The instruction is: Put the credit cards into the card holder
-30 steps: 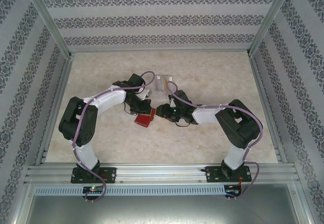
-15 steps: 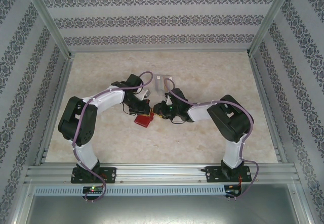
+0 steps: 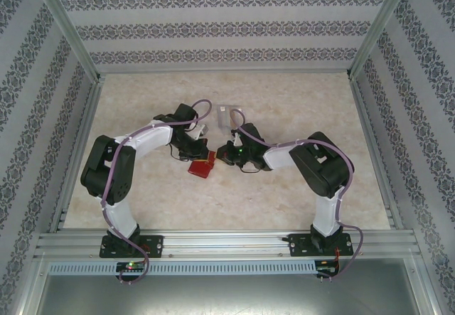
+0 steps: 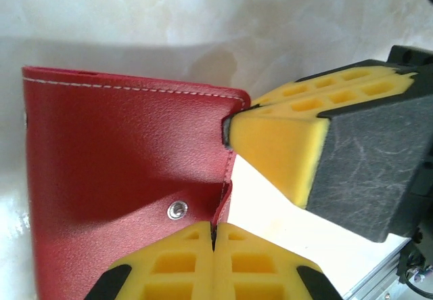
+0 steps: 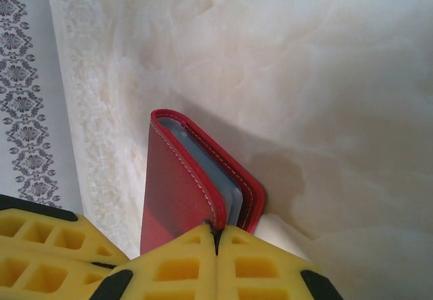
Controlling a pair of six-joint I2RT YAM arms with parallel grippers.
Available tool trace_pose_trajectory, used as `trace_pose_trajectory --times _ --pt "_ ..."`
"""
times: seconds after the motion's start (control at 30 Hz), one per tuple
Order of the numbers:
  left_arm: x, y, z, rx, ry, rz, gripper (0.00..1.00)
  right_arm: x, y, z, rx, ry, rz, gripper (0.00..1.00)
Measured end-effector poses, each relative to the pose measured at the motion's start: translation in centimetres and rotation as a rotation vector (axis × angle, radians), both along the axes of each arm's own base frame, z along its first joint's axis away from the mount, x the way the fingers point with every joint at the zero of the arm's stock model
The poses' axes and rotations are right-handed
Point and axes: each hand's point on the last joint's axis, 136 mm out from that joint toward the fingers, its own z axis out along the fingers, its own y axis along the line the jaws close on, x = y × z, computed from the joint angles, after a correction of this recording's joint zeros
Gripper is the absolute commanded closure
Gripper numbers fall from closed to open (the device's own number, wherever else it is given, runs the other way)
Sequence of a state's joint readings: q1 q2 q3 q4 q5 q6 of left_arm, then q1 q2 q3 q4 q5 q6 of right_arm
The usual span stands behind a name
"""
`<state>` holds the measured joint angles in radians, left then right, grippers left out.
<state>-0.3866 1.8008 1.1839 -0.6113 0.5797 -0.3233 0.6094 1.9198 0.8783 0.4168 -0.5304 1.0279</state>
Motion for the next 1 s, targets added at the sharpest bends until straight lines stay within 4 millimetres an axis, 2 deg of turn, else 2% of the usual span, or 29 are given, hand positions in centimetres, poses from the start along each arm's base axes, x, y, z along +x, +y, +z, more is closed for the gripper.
trace_pose_trajectory --times 0.27,0.47,0.63,0.73,0.9,1.0 --pt "0.0 -0.2 -1.3 -0.020 0.007 -0.002 1.00 0.5 -0.3 0.6 -0.044 -0.050 0.142 1.00" --pt "-0.9 -1.7 -1.5 -0.143 0.027 -0.013 1.00 0.7 -0.1 2.0 -0.147 -0.125 0.329 1.00" --pt "-2.2 -1.5 -2.4 -0.159 0.051 0.006 1.00 -0.5 -0.6 1.0 -0.212 -0.115 0.431 1.00" --pt "-2.4 -1.0 -2.3 -0.162 0.032 0.035 1.00 -0.7 -0.6 0.1 -0.236 -0.101 0.458 1.00" --pt "-1.3 0.0 -2.2 -0.157 0.009 0.082 1.00 -0.7 -0.3 -0.3 -0.258 -0.104 0.467 1.00" --pt "-0.8 0.0 -2.4 -0.172 0.001 0.086 1.00 -0.6 0.1 -0.4 -0.273 -0.117 0.453 0.92"
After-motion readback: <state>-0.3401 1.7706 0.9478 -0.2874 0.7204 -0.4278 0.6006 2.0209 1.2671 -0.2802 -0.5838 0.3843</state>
